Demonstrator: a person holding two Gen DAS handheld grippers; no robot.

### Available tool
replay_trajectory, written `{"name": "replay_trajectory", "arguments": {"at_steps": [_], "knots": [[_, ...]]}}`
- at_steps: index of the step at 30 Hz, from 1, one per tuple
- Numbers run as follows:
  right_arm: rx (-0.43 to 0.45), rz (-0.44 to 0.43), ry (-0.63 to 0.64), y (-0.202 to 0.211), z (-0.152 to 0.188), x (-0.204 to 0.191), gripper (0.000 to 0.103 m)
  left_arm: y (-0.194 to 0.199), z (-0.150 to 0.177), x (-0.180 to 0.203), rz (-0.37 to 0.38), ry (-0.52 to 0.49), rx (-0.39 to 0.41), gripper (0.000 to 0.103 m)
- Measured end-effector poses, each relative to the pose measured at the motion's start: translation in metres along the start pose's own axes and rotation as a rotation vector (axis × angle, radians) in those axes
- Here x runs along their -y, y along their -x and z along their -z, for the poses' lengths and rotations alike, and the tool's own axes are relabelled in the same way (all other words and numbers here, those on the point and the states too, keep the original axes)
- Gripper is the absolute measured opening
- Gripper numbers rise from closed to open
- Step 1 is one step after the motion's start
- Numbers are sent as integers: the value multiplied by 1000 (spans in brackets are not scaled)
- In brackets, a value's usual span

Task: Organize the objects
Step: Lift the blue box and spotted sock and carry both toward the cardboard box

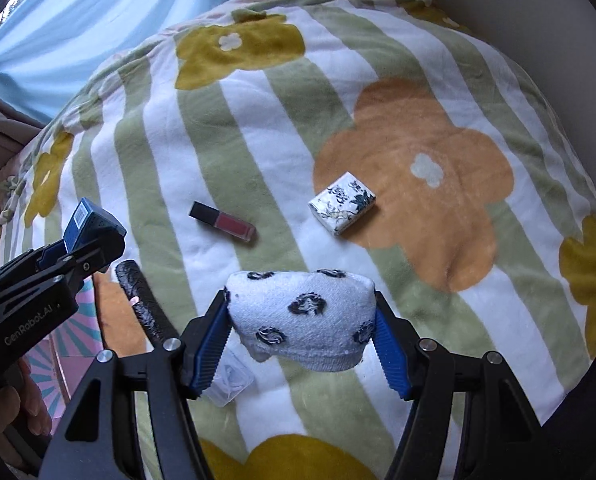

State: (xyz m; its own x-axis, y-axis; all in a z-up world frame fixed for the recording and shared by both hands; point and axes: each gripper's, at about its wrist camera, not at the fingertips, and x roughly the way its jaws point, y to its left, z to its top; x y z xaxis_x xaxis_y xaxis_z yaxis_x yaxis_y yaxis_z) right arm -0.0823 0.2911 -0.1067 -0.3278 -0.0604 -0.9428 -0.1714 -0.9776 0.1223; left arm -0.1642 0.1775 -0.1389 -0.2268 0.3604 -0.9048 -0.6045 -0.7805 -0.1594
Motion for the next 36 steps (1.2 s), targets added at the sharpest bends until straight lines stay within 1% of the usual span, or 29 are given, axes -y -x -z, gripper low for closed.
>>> {"name": "replay_trajectory", "arguments": {"at_steps": [4, 8, 12, 15, 20, 24, 31, 36], "knots": [[22, -32, 85, 25, -2, -16, 62, 48, 10, -11, -26, 71, 47, 40], [32, -69, 177, 53, 1, -34, 62, 96, 29, -19, -65, 135, 94, 40], [32, -99, 267, 75, 12, -49, 63, 138, 56, -24, -102, 208, 124, 40], [25, -110, 316, 86, 26, -55, 62, 162, 80, -24, -126, 268, 138, 40], [13, -132, 361, 94, 48, -60, 62, 183, 118, -21, -165, 346, 148, 40], [18, -146, 388, 99, 55, -66, 63, 194, 141, -23, -183, 391, 157, 40], [49, -183, 463, 110, 53, -93, 63, 213, 163, -35, -219, 463, 188, 40], [52, -222, 538, 111, 50, -125, 63, 224, 172, -52, -250, 514, 209, 40]]}}
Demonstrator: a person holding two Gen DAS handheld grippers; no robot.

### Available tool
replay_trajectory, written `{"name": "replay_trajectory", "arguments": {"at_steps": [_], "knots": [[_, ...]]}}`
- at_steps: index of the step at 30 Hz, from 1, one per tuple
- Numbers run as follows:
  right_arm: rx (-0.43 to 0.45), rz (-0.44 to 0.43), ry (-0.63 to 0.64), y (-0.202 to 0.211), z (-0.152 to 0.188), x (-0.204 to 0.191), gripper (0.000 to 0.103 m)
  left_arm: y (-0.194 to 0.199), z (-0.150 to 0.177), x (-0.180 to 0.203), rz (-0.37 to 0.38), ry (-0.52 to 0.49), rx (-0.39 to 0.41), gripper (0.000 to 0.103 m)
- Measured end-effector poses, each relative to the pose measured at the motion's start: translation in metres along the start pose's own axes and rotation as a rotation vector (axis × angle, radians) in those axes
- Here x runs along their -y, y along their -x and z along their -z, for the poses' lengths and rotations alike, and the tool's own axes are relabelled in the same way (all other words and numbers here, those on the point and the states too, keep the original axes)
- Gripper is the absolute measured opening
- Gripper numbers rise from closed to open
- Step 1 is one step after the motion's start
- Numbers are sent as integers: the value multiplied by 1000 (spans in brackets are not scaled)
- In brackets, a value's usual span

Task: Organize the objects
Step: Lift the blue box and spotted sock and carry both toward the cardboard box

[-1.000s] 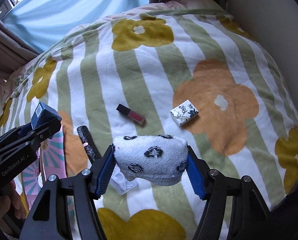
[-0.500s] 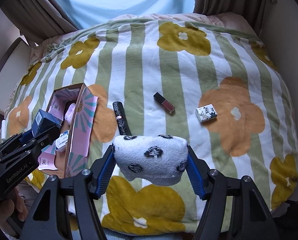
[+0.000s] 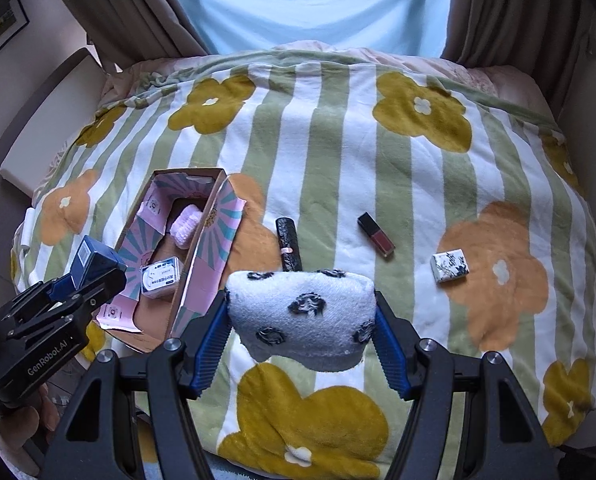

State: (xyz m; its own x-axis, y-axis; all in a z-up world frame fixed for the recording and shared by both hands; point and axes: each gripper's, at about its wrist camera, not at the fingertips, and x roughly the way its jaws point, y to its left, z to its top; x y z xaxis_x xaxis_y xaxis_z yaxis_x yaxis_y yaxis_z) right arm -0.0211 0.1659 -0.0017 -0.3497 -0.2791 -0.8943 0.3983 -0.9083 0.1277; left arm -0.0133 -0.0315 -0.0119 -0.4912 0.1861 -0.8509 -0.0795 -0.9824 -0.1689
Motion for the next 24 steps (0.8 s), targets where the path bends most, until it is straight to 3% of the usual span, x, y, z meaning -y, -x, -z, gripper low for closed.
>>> {"name": "replay_trajectory", "arguments": {"at_steps": [11, 24], "knots": [[-37, -100, 217, -41, -47, -67, 63, -3, 1, -60, -93, 167, -4, 40], [-141, -175, 465, -125, -88, -144, 63, -45, 25, -118, -165, 367, -79, 40]]}}
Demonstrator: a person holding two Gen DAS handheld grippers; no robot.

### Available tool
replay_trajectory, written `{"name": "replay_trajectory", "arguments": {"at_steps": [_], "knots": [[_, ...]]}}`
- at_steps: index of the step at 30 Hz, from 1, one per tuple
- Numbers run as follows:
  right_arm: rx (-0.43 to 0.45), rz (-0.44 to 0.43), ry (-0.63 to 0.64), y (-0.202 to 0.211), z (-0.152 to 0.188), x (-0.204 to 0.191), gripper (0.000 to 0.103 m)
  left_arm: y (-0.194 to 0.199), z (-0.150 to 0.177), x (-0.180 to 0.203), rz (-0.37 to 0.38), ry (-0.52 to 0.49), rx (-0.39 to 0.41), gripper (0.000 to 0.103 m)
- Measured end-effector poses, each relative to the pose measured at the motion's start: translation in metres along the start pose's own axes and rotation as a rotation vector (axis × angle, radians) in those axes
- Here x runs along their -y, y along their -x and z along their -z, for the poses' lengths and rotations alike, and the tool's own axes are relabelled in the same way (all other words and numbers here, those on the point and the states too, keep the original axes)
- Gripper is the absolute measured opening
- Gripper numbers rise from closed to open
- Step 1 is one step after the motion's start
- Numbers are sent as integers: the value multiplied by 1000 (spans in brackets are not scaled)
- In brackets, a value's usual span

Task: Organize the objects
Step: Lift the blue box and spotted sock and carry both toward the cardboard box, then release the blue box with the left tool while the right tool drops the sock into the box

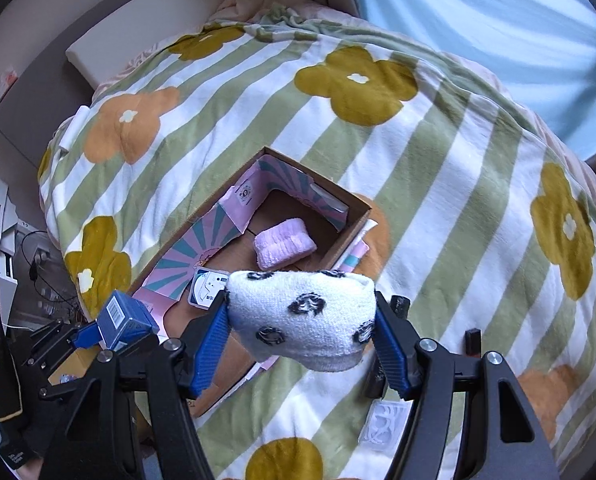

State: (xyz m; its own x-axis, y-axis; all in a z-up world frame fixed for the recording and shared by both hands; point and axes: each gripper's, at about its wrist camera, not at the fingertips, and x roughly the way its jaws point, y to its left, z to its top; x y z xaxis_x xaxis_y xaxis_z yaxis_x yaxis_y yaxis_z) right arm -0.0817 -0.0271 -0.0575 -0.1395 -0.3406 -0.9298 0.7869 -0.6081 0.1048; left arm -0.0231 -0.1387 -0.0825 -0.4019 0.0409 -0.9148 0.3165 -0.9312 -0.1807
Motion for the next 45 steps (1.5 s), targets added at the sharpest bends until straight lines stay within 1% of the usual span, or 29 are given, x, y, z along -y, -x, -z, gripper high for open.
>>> {"name": "replay_trajectory", "arguments": {"at_steps": [9, 14, 16, 20, 23, 26, 29, 31, 34, 35, 36, 37, 38, 39, 40, 41, 42, 43, 44, 45], "knots": [[-79, -51, 130, -80, -45, -19, 63, -51, 9, -17, -32, 64, -83, 40], [-127, -86, 197, -127, -62, -26, 63, -81, 9, -23, -48, 91, -119, 40], [-139, -87, 231, -143, -67, -28, 63, -93, 7, -23, -53, 95, -131, 40], [-157, -100, 278, -170, -72, -30, 62, -114, 6, -20, -55, 91, -154, 40], [-167, -107, 289, -183, -74, -29, 62, -128, 9, -18, -60, 87, -175, 40], [-173, -115, 288, -187, -74, -28, 63, -136, 14, -18, -60, 97, -193, 40], [-176, -124, 283, -186, -73, -28, 63, -140, 20, -18, -57, 104, -208, 39], [-180, -136, 282, -185, -74, -29, 63, -140, 22, -18, -60, 99, -214, 35], [-188, -153, 290, -186, -74, -32, 63, -139, 25, -18, -63, 97, -215, 35], [-194, -153, 298, -187, -74, -34, 64, -139, 26, -19, -57, 99, -217, 35], [-201, -147, 308, -189, -74, -36, 69, -139, 28, -19, -52, 100, -213, 35], [-204, -140, 314, -190, -74, -37, 83, -138, 29, -19, -55, 103, -207, 36], [-195, -137, 317, -189, -73, -37, 93, -137, 30, -19, -54, 102, -209, 37], [-178, -139, 316, -188, -73, -36, 101, -136, 30, -18, -43, 100, -209, 44], [-167, -145, 313, -187, -72, -35, 102, -134, 30, -16, -30, 94, -205, 63], [-163, -150, 310, -186, -72, -34, 102, -132, 28, -12, -16, 80, -193, 77], [-161, -149, 309, -185, -71, -33, 102, -129, 26, -6, -1, 58, -180, 102], [-158, -146, 310, -184, -71, -33, 102, -125, 24, -1, -61, 37, -161, 103], [-155, -143, 310, -183, -70, -33, 102, -124, 22, 2, -75, 24, -156, 103], [-153, -142, 312, -182, -70, -34, 102, -124, 20, 3, -50, 32, -162, 103]]}}
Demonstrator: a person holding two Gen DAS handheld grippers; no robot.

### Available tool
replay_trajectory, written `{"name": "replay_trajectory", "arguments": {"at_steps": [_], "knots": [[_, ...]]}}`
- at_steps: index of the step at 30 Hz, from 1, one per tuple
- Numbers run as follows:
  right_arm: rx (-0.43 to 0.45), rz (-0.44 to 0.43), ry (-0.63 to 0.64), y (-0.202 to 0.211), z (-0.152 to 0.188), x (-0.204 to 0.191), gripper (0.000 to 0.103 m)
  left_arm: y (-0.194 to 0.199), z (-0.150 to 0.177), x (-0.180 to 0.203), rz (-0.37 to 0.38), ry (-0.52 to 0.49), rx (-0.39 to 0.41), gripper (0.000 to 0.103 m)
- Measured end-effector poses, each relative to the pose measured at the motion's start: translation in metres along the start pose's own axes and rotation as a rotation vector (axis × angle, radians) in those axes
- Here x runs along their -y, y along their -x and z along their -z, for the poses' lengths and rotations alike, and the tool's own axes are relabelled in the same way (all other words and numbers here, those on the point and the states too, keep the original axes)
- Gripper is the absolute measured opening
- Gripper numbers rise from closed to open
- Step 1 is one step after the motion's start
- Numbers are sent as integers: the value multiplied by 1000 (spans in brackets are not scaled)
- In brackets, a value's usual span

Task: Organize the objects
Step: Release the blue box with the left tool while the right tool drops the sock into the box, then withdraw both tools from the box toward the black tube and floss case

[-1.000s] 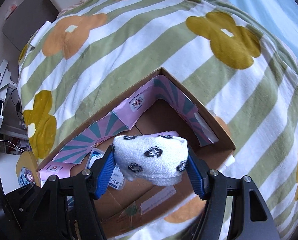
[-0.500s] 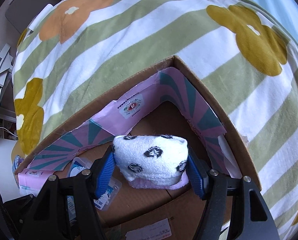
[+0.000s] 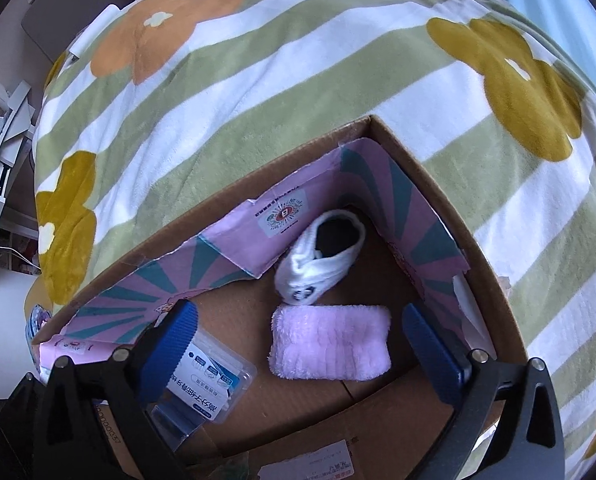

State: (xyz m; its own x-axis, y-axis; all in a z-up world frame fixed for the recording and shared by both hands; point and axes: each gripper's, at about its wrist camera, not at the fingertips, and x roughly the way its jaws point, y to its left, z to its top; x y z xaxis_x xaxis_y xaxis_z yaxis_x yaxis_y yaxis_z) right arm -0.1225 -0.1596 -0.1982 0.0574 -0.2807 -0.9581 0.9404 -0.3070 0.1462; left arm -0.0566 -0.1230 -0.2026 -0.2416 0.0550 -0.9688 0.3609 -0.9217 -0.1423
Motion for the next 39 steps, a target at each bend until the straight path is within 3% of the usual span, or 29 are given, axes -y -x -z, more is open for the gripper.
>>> {"name": "replay_trajectory", "arguments": {"at_steps": [9, 19, 29, 39], "knots": [[20, 8, 9, 27, 6, -4, 102, 2, 3, -13, 7, 62, -26, 103], [85, 27, -61, 99, 34, -4, 102, 47, 4, -14, -10, 59, 26, 103], [166, 92, -229, 182, 94, 1, 102, 111, 1, 3, -14, -61, 120, 103], [275, 232, -472, 249, 183, 6, 102, 159, -6, 32, 63, -198, 181, 103]]}}
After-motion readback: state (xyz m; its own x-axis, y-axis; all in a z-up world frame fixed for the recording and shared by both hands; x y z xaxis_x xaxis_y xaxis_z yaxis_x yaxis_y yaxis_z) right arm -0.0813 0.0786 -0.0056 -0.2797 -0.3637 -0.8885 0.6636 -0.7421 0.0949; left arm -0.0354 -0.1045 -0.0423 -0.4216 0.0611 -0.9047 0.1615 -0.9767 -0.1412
